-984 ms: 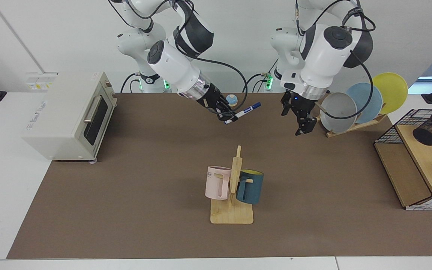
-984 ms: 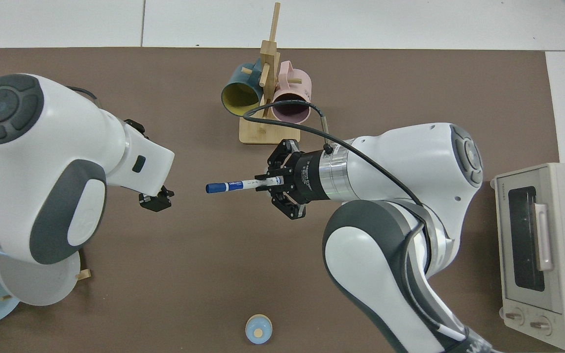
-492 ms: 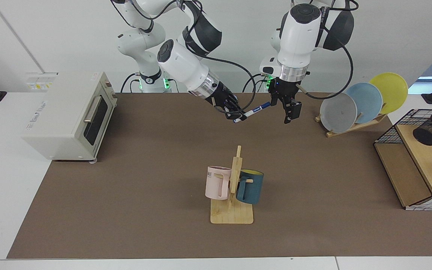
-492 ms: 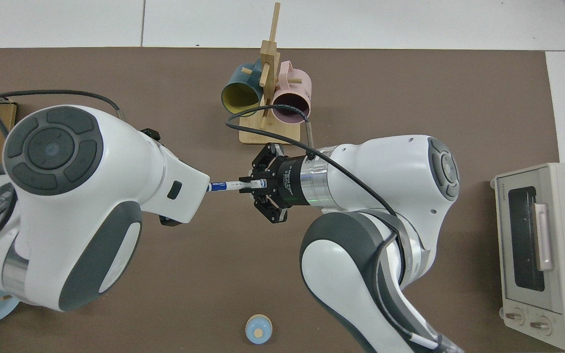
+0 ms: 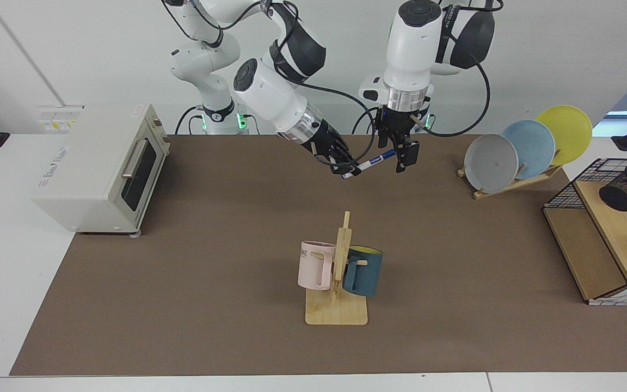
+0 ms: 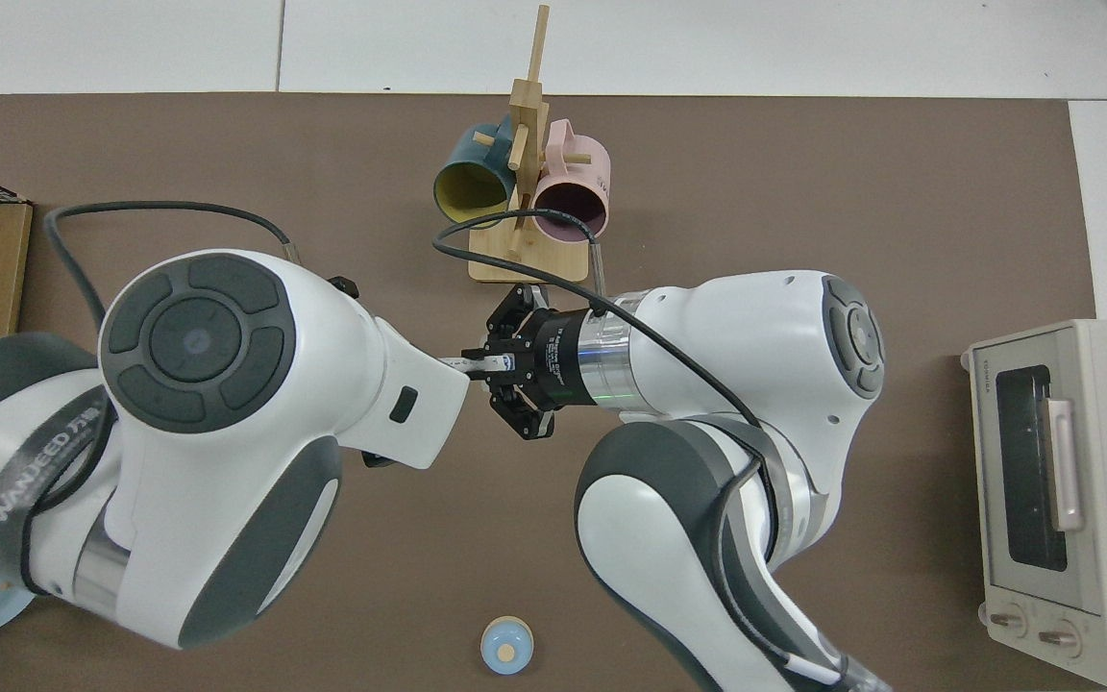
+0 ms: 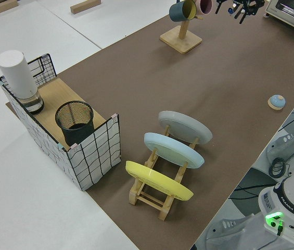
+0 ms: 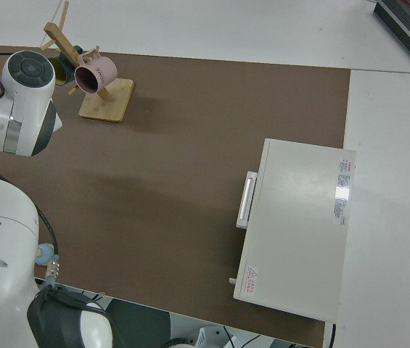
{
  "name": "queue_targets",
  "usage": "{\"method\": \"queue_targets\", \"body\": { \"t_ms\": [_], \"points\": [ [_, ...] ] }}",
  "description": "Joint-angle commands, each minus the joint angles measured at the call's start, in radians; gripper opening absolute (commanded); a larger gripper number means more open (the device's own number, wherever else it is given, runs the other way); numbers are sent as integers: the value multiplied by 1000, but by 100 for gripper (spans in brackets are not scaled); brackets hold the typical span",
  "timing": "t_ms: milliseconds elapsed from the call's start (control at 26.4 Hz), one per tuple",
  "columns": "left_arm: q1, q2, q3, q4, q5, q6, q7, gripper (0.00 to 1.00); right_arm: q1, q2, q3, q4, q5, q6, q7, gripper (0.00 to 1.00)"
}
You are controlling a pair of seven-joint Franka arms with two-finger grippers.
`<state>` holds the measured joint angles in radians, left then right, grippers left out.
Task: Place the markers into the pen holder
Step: 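Grasp the marker's free end with the left gripper while the right holds, then open the right gripper and withdraw while the left gripper pulls the marker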
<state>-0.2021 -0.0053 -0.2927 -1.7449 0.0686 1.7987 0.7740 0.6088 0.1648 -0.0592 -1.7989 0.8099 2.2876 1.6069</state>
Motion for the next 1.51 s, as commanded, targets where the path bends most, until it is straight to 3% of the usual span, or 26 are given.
{"method": "queue_targets", "body": {
  "t_ms": [0,227,378,605,870,908,946,984,1249,1476],
  "points": [
    [-20,-27,4,-24,22,-2,-16,76,11,2,-4,-2,20,26,21,0],
    [-22,-22,3,-16,25,13,-16,63,11,2,-5,-4,18,26,19,0],
    [-23,-22,3,-15,26,11,-16,32,9,1,-5,-7,17,26,19,0],
    [-22,-24,4,-13,26,-4,-18,0,8,1,-5,-8,14,26,18,0],
    [-20,-25,7,-13,26,-6,-21,0,9,-5,-5,-20,2,26,5,0],
    [-20,-25,7,-13,26,-7,-21,0,11,-5,-5,-20,-5,26,4,6],
    [-20,-25,9,-15,26,-7,-21,0,11,-7,-5,-20,-14,26,-1,40],
    [-20,-24,10,-13,26,-7,-19,0,11,-7,-5,-20,-27,26,-5,96],
    [-19,-25,15,-15,26,-9,-18,0,8,-11,-7,-31,-204,-26,-64,100],
    [-13,-27,18,-15,26,-27,-15,0,-35,-21,-14,-33,-388,-160,-298,100]
  ]
}}
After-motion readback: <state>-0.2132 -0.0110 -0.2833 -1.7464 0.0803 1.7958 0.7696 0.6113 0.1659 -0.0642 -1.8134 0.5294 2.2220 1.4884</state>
